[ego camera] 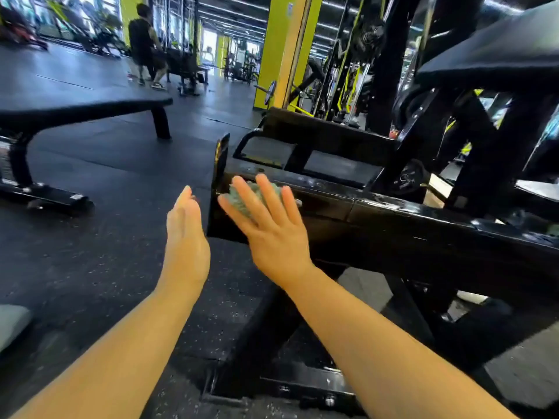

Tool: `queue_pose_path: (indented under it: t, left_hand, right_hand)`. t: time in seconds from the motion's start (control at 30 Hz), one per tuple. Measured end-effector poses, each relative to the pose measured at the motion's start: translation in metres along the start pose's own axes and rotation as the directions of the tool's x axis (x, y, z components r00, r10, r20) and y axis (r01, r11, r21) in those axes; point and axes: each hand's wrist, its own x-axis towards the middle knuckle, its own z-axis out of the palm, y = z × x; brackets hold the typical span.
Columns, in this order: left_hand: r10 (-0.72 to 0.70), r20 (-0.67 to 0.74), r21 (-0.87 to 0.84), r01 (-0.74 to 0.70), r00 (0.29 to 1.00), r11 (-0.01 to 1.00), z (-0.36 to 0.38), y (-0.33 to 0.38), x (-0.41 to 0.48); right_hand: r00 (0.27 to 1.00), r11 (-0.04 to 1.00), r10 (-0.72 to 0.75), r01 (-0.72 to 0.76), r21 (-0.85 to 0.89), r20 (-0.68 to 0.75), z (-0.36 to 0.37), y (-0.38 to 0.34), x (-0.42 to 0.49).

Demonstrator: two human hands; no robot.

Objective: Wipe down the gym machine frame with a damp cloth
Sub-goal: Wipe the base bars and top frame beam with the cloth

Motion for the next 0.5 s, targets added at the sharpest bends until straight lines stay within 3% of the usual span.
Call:
queue_pose_path:
  t: [0.1,0.2,0.27,0.3,0.33,0.43,0.5]
  left_hand:
    - [0.23,-0.039,0.354,-0.202,0.972,0.913,0.016,-0.009,-0.018]
    - [0.471,0.055,0.441,-0.444,0.88,0.78,0.034,-0.026,-0.034]
    - [0.533,0.12,0.452,-0.524,0.838,0.722,0.044,-0.043,-0.045]
    - [0.532,0.133,0.434,-0.532,0.836,0.727,0.048,-0.049,-0.053]
    - [0.52,0.136,0.41,-0.526,0.843,0.745,0.05,-0.054,-0.059]
    - [0.427,0.125,0.352,-0.442,0.896,0.825,0.051,-0.07,-0.073]
    - [0.276,0.128,0.315,-0.303,0.953,0.899,0.048,-0.082,-0.075]
  right_hand:
    - [0.958,0.951,0.28,-0.285,-0.119,-0.057,-0.025,0.064,-0.079]
    - [0.793,0.792,0.597,-0.607,-0.063,-0.125,-0.048,0.102,-0.127]
    - [0.7,0.71,0.7,-0.704,0.027,-0.141,-0.044,0.092,-0.119]
    - [0.707,0.72,0.691,-0.692,0.057,-0.153,-0.037,0.078,-0.107]
    - [0.76,0.773,0.634,-0.631,0.069,-0.148,-0.029,0.059,-0.093]
    - [0.966,0.969,0.248,-0.246,0.038,-0.071,-0.003,0.012,-0.064]
    - [0.995,0.995,0.096,-0.096,0.004,-0.039,0.007,0.005,-0.067]
